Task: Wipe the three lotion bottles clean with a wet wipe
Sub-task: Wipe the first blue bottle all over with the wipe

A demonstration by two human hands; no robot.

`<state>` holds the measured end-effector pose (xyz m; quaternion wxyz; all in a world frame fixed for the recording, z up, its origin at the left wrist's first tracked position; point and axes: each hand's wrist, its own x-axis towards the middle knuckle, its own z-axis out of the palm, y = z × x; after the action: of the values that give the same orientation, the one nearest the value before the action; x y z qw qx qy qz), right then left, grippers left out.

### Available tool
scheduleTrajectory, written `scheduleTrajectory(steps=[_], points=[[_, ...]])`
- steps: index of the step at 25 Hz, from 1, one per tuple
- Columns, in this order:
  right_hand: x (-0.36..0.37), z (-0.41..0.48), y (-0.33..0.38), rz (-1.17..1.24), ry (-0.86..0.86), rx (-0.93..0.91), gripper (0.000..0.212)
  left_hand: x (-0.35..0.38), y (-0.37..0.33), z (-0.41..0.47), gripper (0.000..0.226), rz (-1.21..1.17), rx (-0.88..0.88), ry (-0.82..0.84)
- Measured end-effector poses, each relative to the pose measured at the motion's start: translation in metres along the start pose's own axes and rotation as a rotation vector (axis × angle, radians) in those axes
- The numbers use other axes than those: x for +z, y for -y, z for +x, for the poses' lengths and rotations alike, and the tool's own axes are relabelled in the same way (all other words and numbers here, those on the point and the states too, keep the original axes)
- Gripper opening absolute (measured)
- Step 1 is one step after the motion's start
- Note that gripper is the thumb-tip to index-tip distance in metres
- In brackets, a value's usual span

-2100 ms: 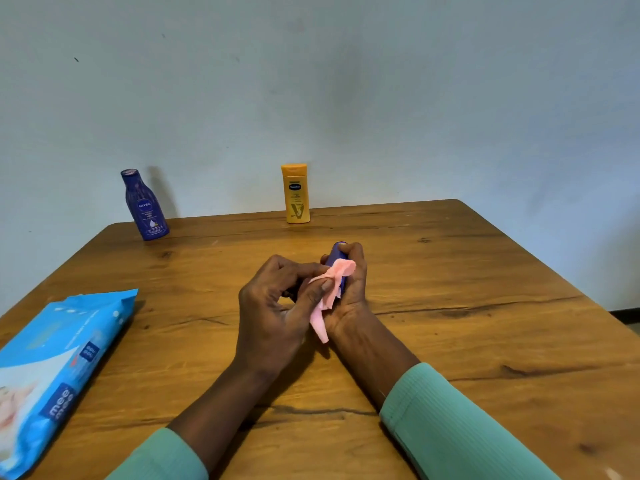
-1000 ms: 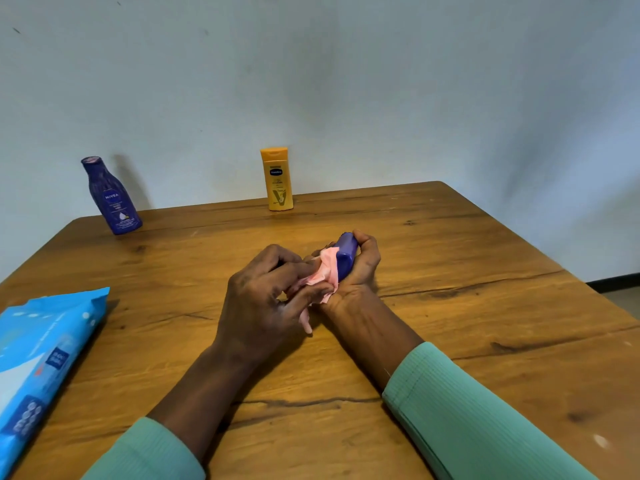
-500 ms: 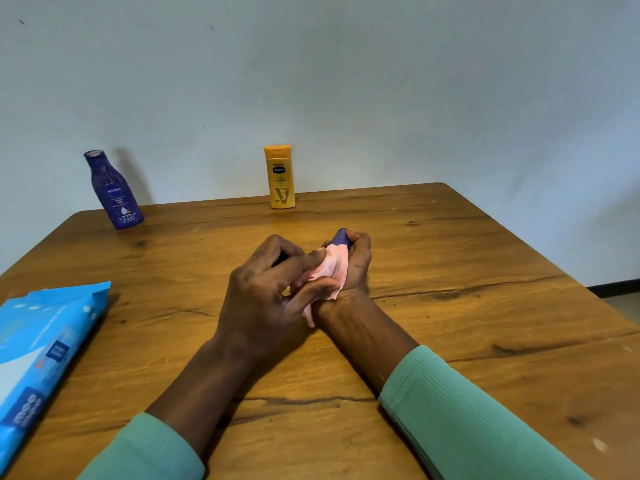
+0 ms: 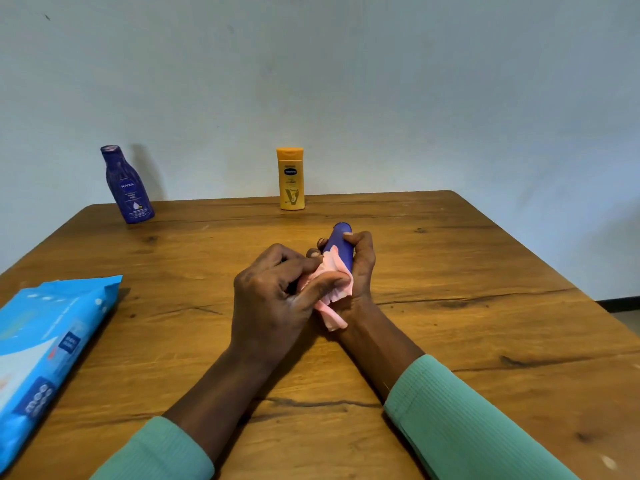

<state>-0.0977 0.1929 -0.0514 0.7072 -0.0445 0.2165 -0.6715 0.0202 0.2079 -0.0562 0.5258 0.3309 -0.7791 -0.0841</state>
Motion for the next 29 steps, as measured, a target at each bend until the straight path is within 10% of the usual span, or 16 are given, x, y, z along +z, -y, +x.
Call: scheduleTrajectory(steps=[14, 18, 23, 29], points=[[-0.009, 0.017, 0.015, -0.171, -0.029, -0.202, 0.046, -0.005, 0.015, 0.002, 0.031, -0.481, -0.509, 0.219], [-0.007, 0.021, 0.004, -0.284, -0.041, -0.278, 0.080, 0.000, 0.009, 0.001, 0.055, -0.543, -0.591, 0.232], [-0.003, 0.017, 0.004, -0.398, -0.086, -0.452, 0.037, 0.008, 0.001, 0.004, 0.069, -0.376, -0.687, 0.274], [0.003, 0.016, -0.007, -0.479, -0.060, -0.296, 0.050, 0.005, -0.001, 0.010, 0.069, -0.438, -0.811, 0.071]])
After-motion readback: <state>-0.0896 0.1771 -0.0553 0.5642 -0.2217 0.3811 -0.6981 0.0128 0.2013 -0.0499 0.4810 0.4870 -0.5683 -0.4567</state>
